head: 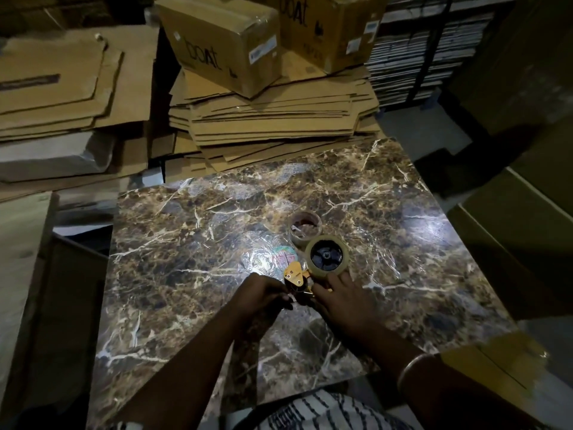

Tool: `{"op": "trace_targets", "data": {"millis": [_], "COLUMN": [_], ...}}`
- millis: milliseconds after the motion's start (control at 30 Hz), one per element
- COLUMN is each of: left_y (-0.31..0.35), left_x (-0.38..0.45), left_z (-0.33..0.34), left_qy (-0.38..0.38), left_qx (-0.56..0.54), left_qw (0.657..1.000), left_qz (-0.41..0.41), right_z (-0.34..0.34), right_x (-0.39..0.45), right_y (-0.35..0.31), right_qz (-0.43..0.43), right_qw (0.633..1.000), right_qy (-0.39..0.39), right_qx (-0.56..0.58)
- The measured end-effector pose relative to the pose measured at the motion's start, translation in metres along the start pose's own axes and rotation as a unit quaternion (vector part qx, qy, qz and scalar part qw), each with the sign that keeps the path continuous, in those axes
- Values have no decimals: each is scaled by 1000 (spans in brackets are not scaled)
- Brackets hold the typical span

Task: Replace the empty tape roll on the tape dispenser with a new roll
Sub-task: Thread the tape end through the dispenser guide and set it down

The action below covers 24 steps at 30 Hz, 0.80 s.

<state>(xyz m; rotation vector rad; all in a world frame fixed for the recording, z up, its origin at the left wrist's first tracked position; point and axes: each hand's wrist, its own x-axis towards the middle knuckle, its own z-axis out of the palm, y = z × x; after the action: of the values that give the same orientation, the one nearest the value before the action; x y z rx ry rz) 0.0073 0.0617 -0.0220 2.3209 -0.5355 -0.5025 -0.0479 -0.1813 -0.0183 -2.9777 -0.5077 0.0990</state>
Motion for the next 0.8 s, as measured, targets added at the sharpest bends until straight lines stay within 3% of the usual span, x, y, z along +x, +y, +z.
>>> {"op": "trace_targets", "data": {"millis": [67,167,233,300,500,800], "left_y": [-7,-27,-42,-42,17,38], "left_x": [2,-8,-16,-17,-13,-22], "left_z": [-4,-26,-47,-54,0,35], "left_qy": [-9,52,94,77,-22,80], "left_qx": [9,-16,21,39,-24,63], "left_qw": [1000,998,995,996,997,991], "left_qz": [1,-40,-20,8,-76,-92], "right_z": [3,7,8,8,5,8], "right_x": [3,4,4,4,4,5], "right_y": [-1,4,6,6,3,3], "right_qz": [3,-4,-9,-11,-14,-7], "right_qw": [1000,999,999,1000,1000,1000], "right_qy": [-14,-32,-32,-26,0,-3], "right_qx": [13,6,5,8,-3,-6]}}
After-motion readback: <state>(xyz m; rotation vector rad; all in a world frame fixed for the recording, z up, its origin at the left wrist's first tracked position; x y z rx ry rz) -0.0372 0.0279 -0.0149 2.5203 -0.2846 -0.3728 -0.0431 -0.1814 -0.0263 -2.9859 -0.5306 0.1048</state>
